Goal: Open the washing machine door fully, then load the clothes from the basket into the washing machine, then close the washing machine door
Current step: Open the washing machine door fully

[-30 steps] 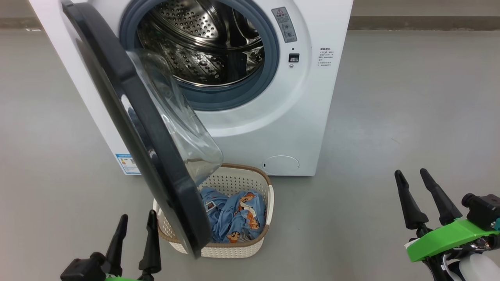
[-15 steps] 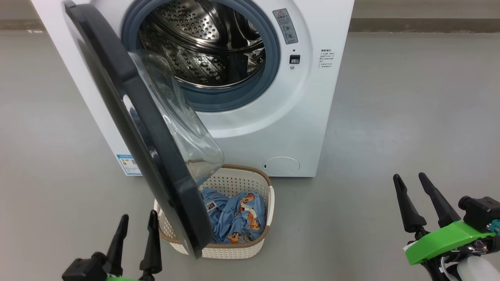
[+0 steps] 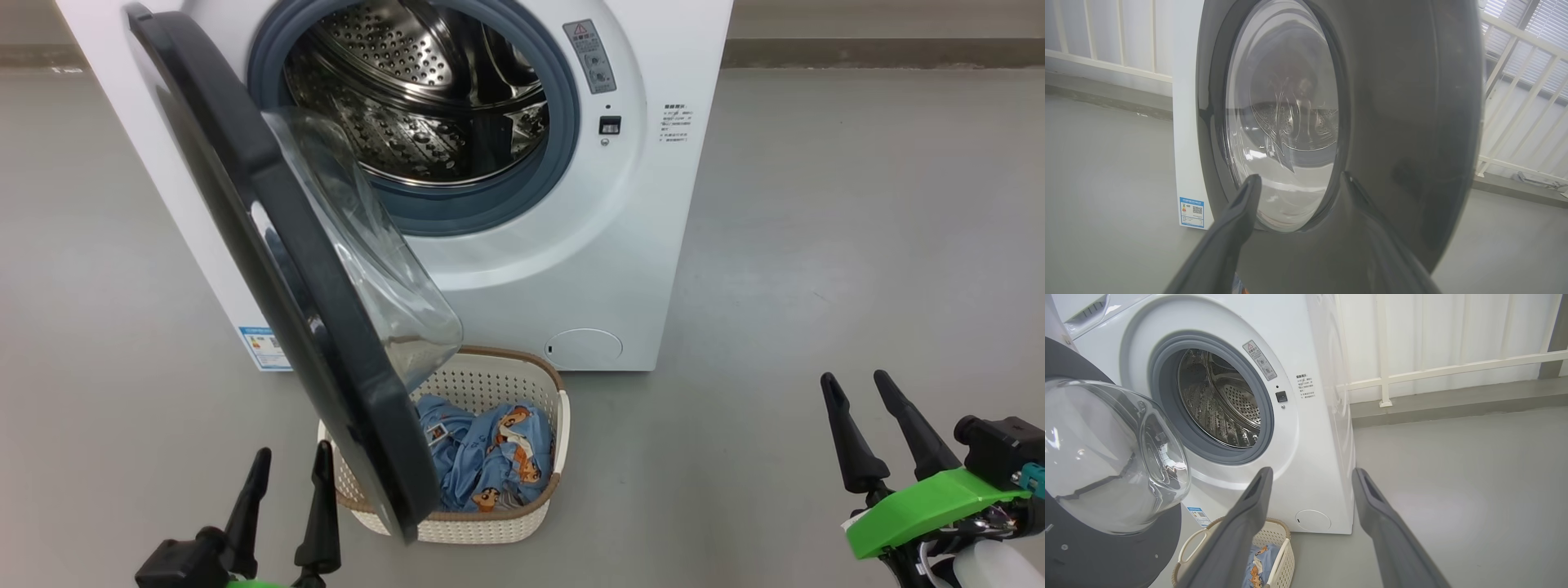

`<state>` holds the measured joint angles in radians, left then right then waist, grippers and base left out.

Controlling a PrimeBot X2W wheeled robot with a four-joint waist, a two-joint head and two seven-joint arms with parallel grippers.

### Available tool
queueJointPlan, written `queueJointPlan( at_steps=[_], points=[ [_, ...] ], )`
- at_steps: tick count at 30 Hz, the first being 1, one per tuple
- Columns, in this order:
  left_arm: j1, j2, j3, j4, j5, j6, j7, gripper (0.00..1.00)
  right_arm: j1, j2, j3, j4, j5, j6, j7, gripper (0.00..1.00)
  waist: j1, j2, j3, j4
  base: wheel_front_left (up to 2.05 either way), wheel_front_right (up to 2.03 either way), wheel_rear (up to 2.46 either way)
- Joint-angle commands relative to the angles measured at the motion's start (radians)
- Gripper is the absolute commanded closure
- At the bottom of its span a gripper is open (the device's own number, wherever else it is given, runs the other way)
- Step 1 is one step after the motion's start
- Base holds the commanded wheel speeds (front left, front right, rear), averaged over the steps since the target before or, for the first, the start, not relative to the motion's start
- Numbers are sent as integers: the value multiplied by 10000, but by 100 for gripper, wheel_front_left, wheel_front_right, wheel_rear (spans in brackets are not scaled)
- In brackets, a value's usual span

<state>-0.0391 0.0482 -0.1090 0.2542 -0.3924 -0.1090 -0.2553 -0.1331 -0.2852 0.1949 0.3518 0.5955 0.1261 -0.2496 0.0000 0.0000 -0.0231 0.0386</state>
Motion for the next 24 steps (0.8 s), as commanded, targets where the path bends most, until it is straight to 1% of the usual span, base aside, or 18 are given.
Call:
queueJointPlan(
  at_steps=[1,8,9,10,11,14,17,21,24],
  points=[
    [-325,91,318,-198,126,49,-65,0,-259,-151,222,-176,-87,46,-122,0,0,0,-2,-3,0,0,0],
    [-361,145,286,-190,329,189,-65,0,-262,-150,243,-132,-60,46,-122,0,0,0,0,13,0,0,0],
    [-361,150,295,-205,341,204,-65,29,-261,-150,238,-132,-60,46,-122,0,0,0,1,16,0,0,0],
    [-360,152,306,-225,348,218,-65,72,-258,-150,229,-132,-60,46,-122,0,0,0,2,20,0,0,0],
    [-360,156,321,-258,364,237,-65,100,-256,-148,222,-131,-62,46,-122,0,0,0,4,25,0,0,0],
    [-371,164,392,-472,411,278,-65,100,-248,-136,216,-114,-69,46,-122,0,0,0,8,38,0,0,0],
    [-405,156,426,-971,522,286,-65,100,-241,-129,211,-108,-66,46,-122,0,0,0,12,55,0,0,0],
    [-478,125,417,-2136,715,235,-65,100,-231,-130,214,-118,-67,46,-122,0,0,0,19,78,0,0,0],
    [-477,93,213,-3225,882,178,-65,100,-228,-125,237,-139,-66,46,-122,0,0,0,24,84,0,0,0]
  ],
)
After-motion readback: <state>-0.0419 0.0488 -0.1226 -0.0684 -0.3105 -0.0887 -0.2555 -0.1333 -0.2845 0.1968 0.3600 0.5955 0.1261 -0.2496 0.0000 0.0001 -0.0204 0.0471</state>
